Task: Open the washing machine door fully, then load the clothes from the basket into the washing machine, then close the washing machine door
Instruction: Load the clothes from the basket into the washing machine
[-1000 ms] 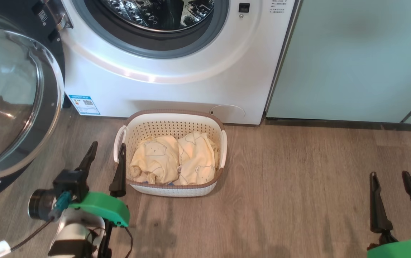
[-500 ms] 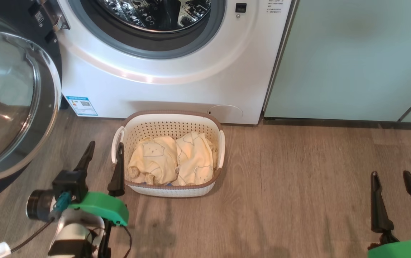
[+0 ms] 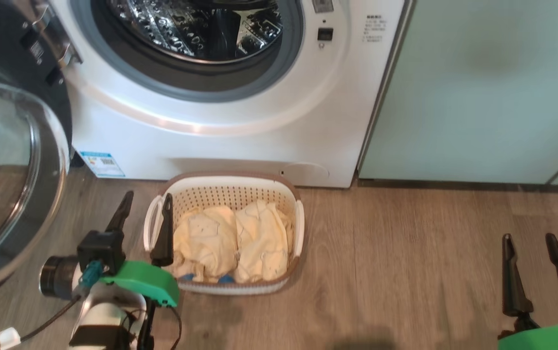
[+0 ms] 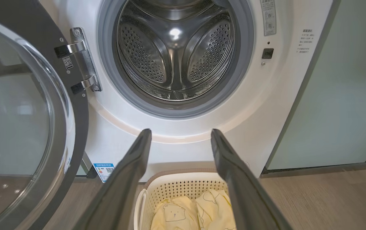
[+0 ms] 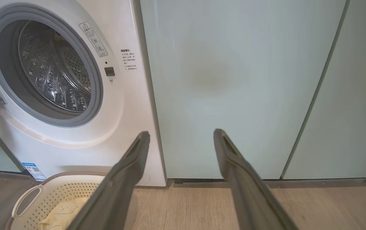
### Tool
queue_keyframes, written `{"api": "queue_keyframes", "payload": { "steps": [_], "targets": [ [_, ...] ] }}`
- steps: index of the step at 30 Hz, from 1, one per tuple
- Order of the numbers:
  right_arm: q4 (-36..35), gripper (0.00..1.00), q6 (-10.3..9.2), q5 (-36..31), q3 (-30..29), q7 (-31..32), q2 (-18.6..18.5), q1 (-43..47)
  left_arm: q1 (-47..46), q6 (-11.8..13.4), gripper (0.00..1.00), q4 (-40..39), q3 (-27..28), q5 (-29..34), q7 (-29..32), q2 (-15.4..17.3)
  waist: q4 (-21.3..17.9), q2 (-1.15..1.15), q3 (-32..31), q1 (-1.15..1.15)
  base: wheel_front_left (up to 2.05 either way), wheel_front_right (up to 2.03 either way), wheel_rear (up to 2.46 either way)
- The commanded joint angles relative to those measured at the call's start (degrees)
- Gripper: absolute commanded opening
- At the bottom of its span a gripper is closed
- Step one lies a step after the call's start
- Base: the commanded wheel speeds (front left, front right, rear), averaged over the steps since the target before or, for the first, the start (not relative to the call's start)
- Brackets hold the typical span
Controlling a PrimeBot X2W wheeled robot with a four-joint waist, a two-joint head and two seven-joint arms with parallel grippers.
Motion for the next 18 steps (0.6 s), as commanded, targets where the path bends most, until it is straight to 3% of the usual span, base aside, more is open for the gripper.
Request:
{"api": "queue_keyframes", "payload": {
  "steps": [1,9,18],
  "targets": [
    [-1.7,1.00,-0.16,0.4,1.1,-0.4,-0.6,-1.6,-2.3,0.5,1.00,-2.3,2.1,0.4,-0.4,1.1,0.1,0.00,0.1,0.00,1.93,-1.89,-0.05],
    [-1.5,1.00,-0.16,0.7,1.3,-0.5,-0.6,-2.1,-2.6,0.1,1.00,-2.1,1.6,-0.8,-0.4,0.9,0.3,0.00,0.7,0.00,1.30,-1.29,-0.01],
    [-1.4,1.00,-0.16,0.9,1.2,-0.5,-0.6,-2.7,-3.2,-0.2,1.00,-1.5,1.3,-1.6,0.2,1.6,0.5,0.00,1.6,0.00,0.23,-0.23,0.00]
  ]
}}
